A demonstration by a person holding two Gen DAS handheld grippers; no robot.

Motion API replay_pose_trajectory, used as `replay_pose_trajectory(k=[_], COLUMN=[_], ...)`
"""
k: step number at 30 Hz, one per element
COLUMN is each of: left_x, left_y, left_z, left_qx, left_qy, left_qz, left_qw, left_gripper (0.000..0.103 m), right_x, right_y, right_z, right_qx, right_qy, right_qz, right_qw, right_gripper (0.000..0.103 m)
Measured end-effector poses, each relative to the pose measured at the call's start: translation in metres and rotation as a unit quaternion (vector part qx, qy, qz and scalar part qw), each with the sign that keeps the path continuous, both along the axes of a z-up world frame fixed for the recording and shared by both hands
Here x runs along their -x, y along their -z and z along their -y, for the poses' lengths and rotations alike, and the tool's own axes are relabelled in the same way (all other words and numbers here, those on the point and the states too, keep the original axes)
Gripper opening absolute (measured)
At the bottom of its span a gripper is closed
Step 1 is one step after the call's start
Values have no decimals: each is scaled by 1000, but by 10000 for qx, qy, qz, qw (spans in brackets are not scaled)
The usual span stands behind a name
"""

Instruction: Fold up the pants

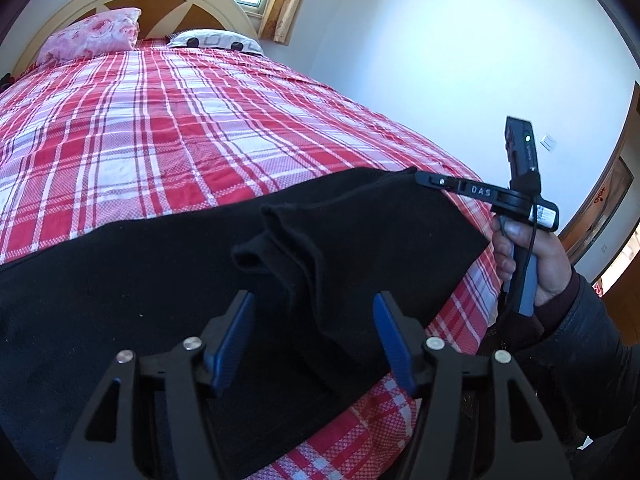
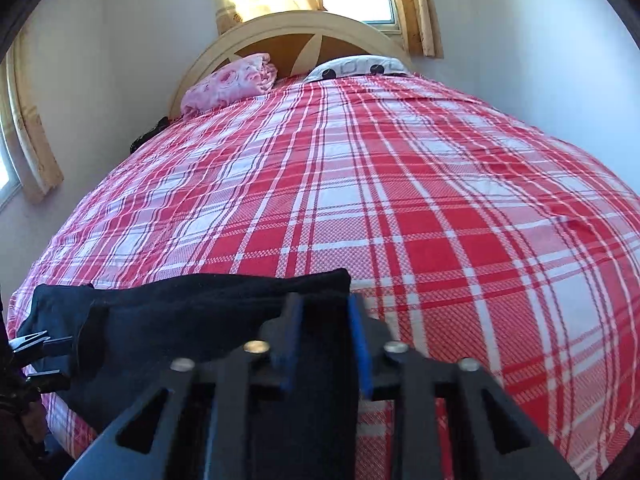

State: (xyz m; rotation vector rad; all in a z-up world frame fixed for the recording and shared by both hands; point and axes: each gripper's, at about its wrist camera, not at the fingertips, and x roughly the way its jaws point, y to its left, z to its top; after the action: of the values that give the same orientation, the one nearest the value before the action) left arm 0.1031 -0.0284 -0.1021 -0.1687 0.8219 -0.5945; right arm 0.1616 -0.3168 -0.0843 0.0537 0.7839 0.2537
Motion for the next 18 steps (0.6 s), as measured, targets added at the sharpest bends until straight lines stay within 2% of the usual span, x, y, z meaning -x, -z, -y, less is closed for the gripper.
replay_pose_trajectory(k=[3,5,7,8,9,10,12,14,16,18], left_x=[1,3,6,7,9,9,11,14,18,24], left_y=[0,-4,-11,-13,-17,-18,-21,-23,-25,-27], left_z=[2,-1,-11,-16,-28,-35,-58,-79,-101,-126], left_qx=[-103,-152,-237,-270,-295,-305,-443,-617,-798,-974], left_qy=[19,-11,-149,-227,-378,-477,-765,-1022,-1304,-1582], left_qz=[13,103,209,247,285,294,280,298,324,324], left_qw=[9999,9998,9994,9991,9984,9980,9957,9924,9877,9821], left_gripper=[64,64,64,67,72,74,75,75,75,75], right_x=[0,-6,-4,-2,1,5,20,38,48,60], right_y=[-4,3,2,0,-3,-7,-20,-32,-33,-26], right_z=[-14,-22,-20,-19,-19,-18,-24,-40,-63,-105], right_qx=[122,386,440,504,610,745,920,622,191,98], right_qy=[-129,-88,-62,-23,93,270,421,158,-273,-860], right_qz=[152,65,52,70,97,146,454,660,517,315], right_qw=[9997,9992,9990,9987,9980,9968,9938,9958,9981,9957], right_gripper=[13,14,14,18,28,32,37,37,43,47])
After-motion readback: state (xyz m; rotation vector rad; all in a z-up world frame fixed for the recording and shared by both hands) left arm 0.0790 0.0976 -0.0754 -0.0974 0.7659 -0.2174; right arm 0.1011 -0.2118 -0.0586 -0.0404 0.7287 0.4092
